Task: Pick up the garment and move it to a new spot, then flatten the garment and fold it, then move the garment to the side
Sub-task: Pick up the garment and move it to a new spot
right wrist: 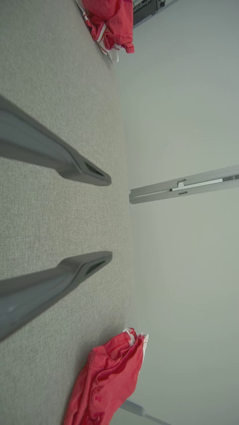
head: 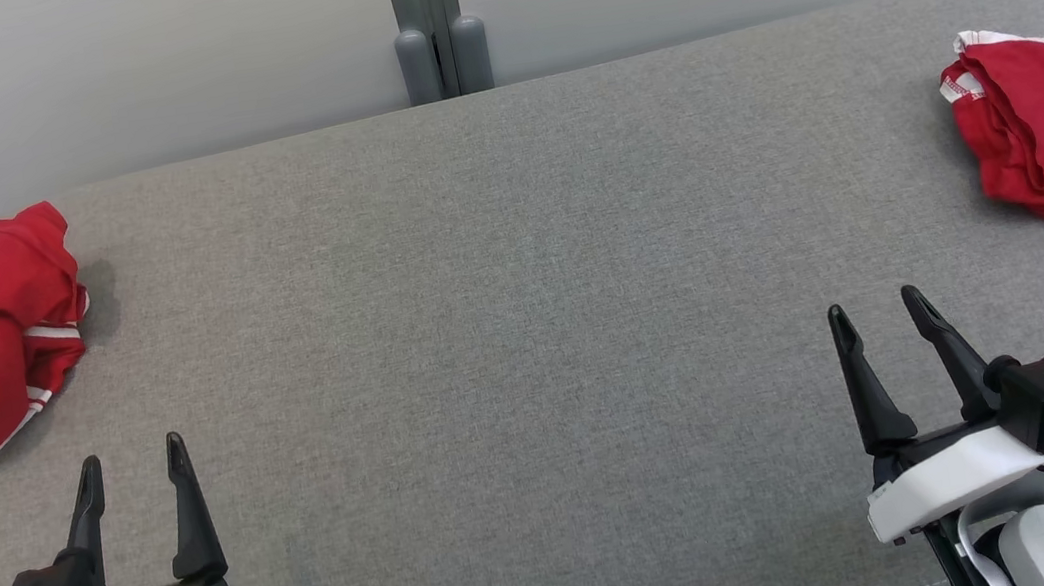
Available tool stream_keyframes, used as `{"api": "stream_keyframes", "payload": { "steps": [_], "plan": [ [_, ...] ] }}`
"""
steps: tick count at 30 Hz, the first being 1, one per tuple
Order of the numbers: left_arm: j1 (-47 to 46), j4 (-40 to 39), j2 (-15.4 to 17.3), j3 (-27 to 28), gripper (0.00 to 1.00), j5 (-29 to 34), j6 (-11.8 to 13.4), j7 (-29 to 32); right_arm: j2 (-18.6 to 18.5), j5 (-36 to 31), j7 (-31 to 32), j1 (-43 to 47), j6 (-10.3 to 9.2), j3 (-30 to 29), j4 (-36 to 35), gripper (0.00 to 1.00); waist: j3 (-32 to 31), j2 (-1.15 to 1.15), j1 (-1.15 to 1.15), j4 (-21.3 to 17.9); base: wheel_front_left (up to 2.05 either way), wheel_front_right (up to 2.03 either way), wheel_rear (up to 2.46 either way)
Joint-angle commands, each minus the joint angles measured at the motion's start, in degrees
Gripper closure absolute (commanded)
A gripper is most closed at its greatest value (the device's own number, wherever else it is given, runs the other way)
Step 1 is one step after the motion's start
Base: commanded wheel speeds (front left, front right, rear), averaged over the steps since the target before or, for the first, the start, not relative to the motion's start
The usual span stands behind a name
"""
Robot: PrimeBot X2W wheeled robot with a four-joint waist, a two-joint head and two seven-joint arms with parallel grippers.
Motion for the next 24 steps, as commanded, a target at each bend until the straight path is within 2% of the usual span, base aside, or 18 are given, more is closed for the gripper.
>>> {"api": "stream_keyframes", "payload": {
  "steps": [1, 13, 24],
  "plan": [
    [-0.1, -0.2, 0.5, -0.1, 0.00, 0.0, 0.3, -0.2, 0.0, 0.0, -0.2, 0.7, -0.09, -0.1, 0.1, 0.00, 0.1, 0.00, 0.00, 0.1, 0.00, 0.00, 0.00],
    [-0.9, 0.3, 0.9, -0.1, 0.00, -0.5, 0.2, -0.2, 0.1, -0.1, -0.1, 0.6, -0.09, 0.0, 0.2, 0.00, 0.4, 0.00, 0.00, 3.0, 0.00, 0.00, 0.00],
    [-0.3, 0.3, 1.0, -0.2, 0.00, -0.7, 0.8, -0.2, 0.1, 0.1, 0.1, 1.0, -0.09, 0.6, 0.8, 0.00, -0.1, 0.00, 0.00, 9.4, 0.00, 0.00, 0.00]
  ]
}}
